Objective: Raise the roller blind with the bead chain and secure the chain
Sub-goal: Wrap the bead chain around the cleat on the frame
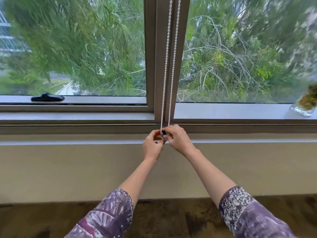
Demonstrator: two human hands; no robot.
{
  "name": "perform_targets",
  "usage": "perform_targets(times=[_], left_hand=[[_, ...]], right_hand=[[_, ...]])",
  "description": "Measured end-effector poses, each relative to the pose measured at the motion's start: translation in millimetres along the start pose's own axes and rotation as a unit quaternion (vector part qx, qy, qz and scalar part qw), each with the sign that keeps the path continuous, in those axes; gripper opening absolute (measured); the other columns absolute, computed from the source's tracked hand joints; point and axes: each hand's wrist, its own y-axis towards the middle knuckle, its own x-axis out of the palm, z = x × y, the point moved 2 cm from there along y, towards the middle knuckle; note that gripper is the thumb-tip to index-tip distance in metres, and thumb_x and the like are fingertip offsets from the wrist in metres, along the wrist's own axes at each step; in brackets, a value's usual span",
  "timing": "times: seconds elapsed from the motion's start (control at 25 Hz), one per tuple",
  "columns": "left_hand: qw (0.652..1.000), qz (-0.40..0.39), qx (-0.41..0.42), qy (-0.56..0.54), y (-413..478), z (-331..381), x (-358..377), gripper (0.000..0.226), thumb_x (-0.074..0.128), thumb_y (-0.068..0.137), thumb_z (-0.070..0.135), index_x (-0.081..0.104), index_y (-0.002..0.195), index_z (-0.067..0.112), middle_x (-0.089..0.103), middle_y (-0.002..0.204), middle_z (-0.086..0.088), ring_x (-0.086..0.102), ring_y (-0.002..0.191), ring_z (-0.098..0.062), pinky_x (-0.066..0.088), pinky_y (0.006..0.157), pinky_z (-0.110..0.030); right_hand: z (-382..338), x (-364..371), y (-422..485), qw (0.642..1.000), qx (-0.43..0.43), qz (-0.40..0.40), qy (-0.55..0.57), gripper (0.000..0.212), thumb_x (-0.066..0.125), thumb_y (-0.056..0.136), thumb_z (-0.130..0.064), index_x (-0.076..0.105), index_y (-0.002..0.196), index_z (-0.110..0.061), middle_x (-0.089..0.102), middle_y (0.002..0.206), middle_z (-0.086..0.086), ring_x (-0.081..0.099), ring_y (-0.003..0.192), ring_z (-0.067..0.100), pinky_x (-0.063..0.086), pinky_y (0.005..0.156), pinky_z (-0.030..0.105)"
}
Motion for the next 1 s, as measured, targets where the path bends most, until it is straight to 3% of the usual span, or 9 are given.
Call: perform_targets(times=[0.16, 0.28, 0.44, 0.52, 0.64, 0.72, 0.8, 1.0], left_hand=[[1.0, 0.004, 0.002, -0.001, 1.9, 0.3, 0.2, 0.016, 0.072, 0.078, 0.023, 0.071, 0.094, 0.024, 0.073, 0.082, 0.009, 0.069, 0.08, -0.006, 0.058, 0.078, -0.033], [1.0, 0.002, -0.008, -0.006, 4.3, 1.0, 1.3, 0.015, 0.073, 0.078, 0.019, 0.071, 0.091, 0.023, 0.073, 0.082, 0.006, 0.069, 0.08, -0.01, 0.058, 0.08, -0.036], [1.0, -0.006, -0.019, -0.022, 5.9, 1.9, 6.3, 0.014, 0.077, 0.076, 0.016, 0.072, 0.089, 0.018, 0.074, 0.082, 0.002, 0.07, 0.078, -0.014, 0.058, 0.08, -0.038], [0.999, -0.01, -0.019, -0.027, 7.1, 2.3, 9.4, 0.016, 0.077, 0.075, 0.015, 0.072, 0.09, 0.017, 0.075, 0.084, 0.0, 0.07, 0.079, -0.015, 0.058, 0.08, -0.037], [0.999, -0.033, -0.016, -0.023, 8.8, 4.5, 17.5, 0.018, 0.076, 0.077, 0.017, 0.073, 0.094, 0.015, 0.076, 0.088, -0.002, 0.071, 0.082, -0.015, 0.058, 0.08, -0.035], [0.999, -0.044, -0.011, -0.017, 8.0, 7.0, 24.6, 0.018, 0.074, 0.079, 0.017, 0.073, 0.096, 0.015, 0.076, 0.088, -0.002, 0.071, 0.083, -0.015, 0.058, 0.08, -0.036], [0.999, -0.047, -0.007, -0.014, 7.3, 8.7, 32.1, 0.019, 0.071, 0.08, 0.016, 0.073, 0.099, 0.015, 0.076, 0.09, -0.002, 0.071, 0.084, -0.015, 0.057, 0.082, -0.036], [0.998, -0.052, -0.001, -0.017, 8.6, 11.4, 48.0, 0.02, 0.07, 0.08, 0.016, 0.072, 0.099, 0.019, 0.076, 0.09, 0.003, 0.07, 0.084, -0.009, 0.057, 0.082, -0.035]], right_hand=[[-0.8, -3.8, 0.2, 0.998, 0.047, 0.009, 0.042, 0.037, 0.061, 0.08, -0.012, 0.062, 0.114, -0.026, 0.07, 0.098, 0.007, 0.061, 0.094, 0.022, 0.051, 0.086, 0.034], [-1.3, -5.4, -3.7, 0.991, 0.056, 0.012, 0.122, 0.035, 0.062, 0.079, -0.007, 0.058, 0.11, -0.023, 0.072, 0.103, 0.004, 0.065, 0.103, 0.013, 0.052, 0.089, 0.031], [5.8, -12.1, -9.4, 0.949, 0.116, 0.139, 0.259, 0.021, 0.071, 0.076, -0.012, 0.062, 0.094, -0.02, 0.073, 0.082, -0.001, 0.068, 0.078, 0.007, 0.051, 0.069, 0.018], [12.7, -18.2, -7.8, 0.941, 0.145, 0.132, 0.274, 0.027, 0.075, 0.073, -0.018, 0.064, 0.098, -0.019, 0.071, 0.083, -0.001, 0.064, 0.073, 0.008, 0.048, 0.067, 0.015], [21.6, -21.9, -3.6, 0.968, 0.133, 0.033, 0.211, 0.045, 0.079, 0.07, -0.02, 0.065, 0.112, -0.014, 0.063, 0.095, 0.001, 0.056, 0.077, 0.011, 0.042, 0.068, 0.011], [26.5, -21.9, -1.6, 0.978, 0.125, 0.007, 0.169, 0.041, 0.078, 0.071, -0.019, 0.067, 0.11, -0.012, 0.058, 0.09, -0.002, 0.054, 0.077, 0.011, 0.036, 0.064, 0.006], [31.4, -22.4, -0.1, 0.984, 0.125, 0.0, 0.13, 0.031, 0.076, 0.073, -0.019, 0.07, 0.103, -0.012, 0.056, 0.082, -0.001, 0.054, 0.076, 0.014, 0.034, 0.062, 0.011], [44.0, -30.2, 0.5, 0.991, 0.116, -0.004, 0.062, 0.022, 0.074, 0.076, -0.021, 0.07, 0.093, -0.007, 0.064, 0.084, 0.012, 0.06, 0.079, 0.026, 0.046, 0.074, 0.034]])
